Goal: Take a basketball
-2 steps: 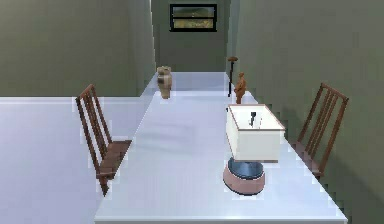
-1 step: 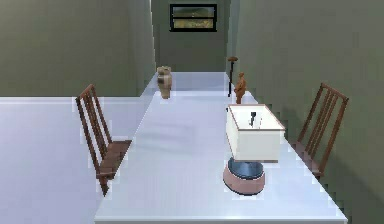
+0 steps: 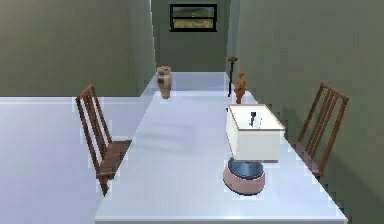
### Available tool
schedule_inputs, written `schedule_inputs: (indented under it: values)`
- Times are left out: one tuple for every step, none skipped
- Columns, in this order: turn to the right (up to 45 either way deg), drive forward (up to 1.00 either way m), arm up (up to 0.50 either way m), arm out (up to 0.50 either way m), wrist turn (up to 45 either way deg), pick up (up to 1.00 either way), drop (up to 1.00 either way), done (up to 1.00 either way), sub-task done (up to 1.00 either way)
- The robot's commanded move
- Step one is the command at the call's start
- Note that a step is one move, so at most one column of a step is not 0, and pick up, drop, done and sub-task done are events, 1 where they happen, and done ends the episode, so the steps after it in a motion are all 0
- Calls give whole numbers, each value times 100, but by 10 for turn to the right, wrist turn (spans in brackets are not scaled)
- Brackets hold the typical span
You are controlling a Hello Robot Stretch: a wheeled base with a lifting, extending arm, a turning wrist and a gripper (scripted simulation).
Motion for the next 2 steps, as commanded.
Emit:
schedule_inputs:
  values:
    - [0,0,0,0,240,0,0,0,0]
    - [0,0,-30,0,0,0,0,0,0]
